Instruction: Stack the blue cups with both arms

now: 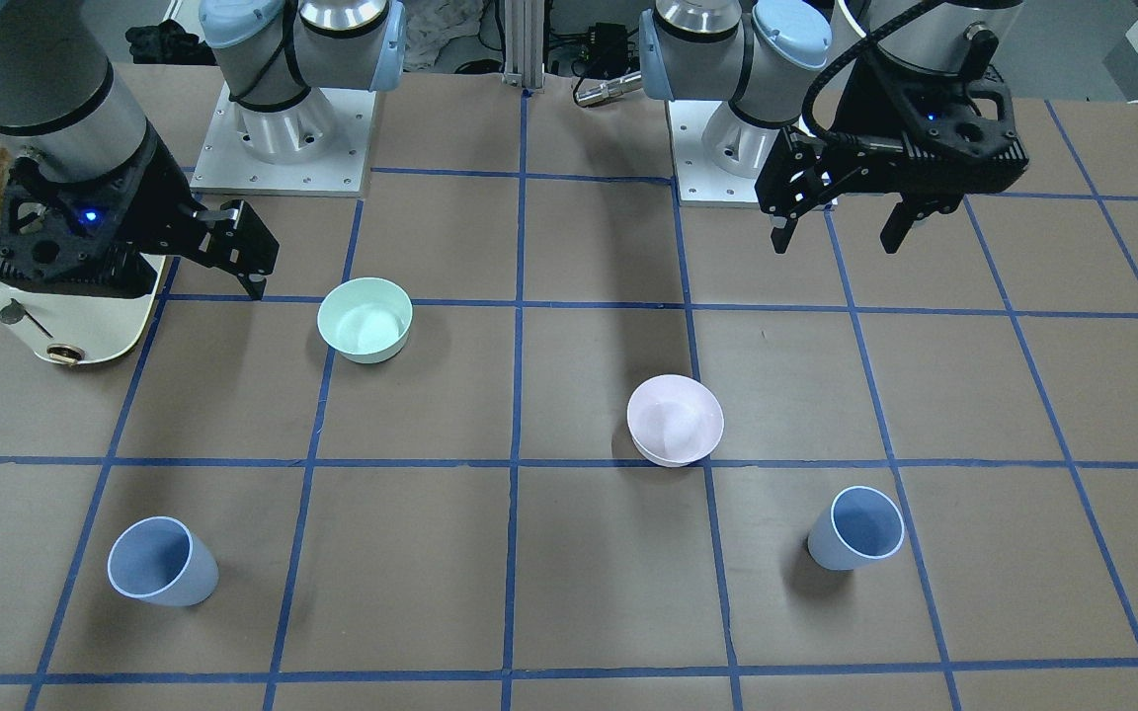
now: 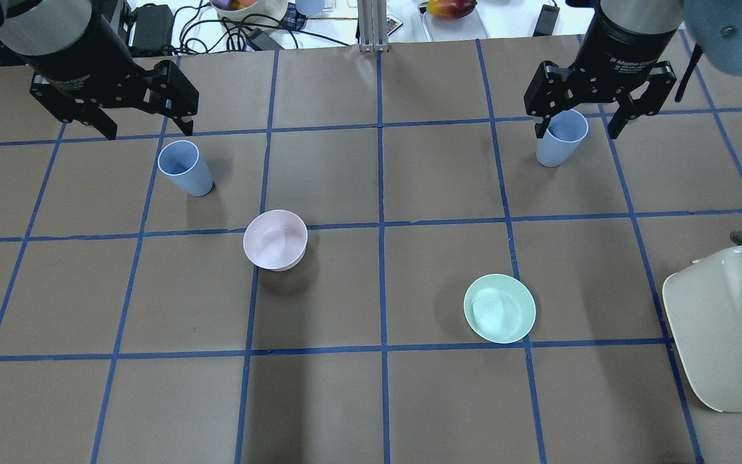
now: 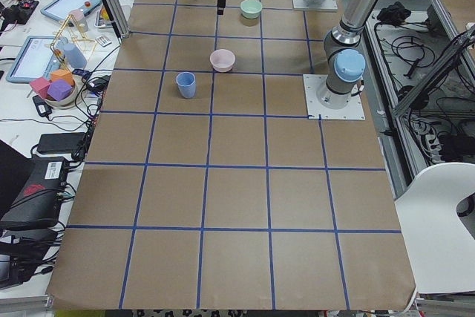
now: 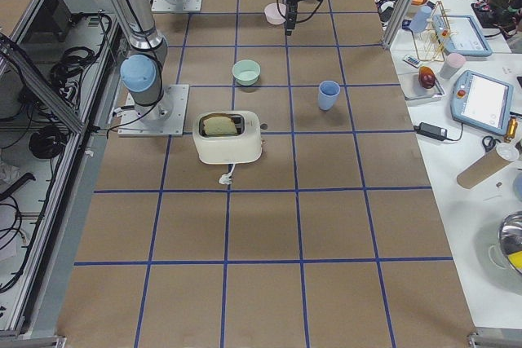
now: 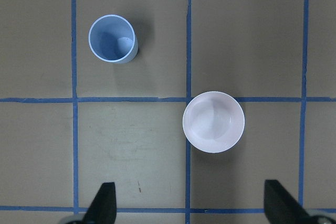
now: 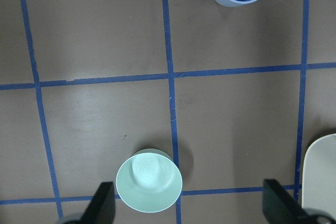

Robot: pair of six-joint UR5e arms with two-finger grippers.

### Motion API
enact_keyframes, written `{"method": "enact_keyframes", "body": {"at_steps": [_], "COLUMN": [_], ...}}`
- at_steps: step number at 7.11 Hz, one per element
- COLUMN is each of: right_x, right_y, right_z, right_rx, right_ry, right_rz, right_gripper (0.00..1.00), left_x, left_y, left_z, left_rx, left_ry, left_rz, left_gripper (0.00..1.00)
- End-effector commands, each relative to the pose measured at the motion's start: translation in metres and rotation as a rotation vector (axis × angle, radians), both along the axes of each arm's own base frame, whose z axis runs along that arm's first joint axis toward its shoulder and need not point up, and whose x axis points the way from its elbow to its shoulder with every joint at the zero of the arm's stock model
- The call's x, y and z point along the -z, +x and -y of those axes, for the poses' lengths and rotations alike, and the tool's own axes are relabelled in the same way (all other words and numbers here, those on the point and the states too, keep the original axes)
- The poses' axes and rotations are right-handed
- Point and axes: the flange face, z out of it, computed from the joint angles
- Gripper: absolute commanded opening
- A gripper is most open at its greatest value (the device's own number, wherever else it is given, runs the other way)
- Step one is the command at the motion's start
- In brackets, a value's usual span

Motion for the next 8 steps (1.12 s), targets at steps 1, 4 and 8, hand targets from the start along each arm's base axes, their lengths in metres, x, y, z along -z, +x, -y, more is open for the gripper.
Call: {"method": "enact_keyframes", "body": {"at_steps": [1, 4, 8], "right_x": [0.000, 0.000, 0.025], "right_y": [0.000, -0.004, -0.020], "right_z": [0.001, 0.004, 0.037], "right_rx": [-0.001, -0.004, 0.018], "right_ry": [-0.004, -0.010, -0.021], "right_rz": [0.002, 0.005, -0.001], "right_gripper": [1.00, 1.00, 1.00], "left_x": [0.012, 0.007, 0.010], "left_y": [0.000, 0.000, -0.002], "left_z": [0.011, 0.006, 0.011], "left_rx": [-0.001, -0.001, 0.002], "left_ry": [0.017, 0.011, 0.011], "left_rz": [-0.007, -0.001, -0.053], "left_gripper": [1.00, 1.00, 1.00]}}
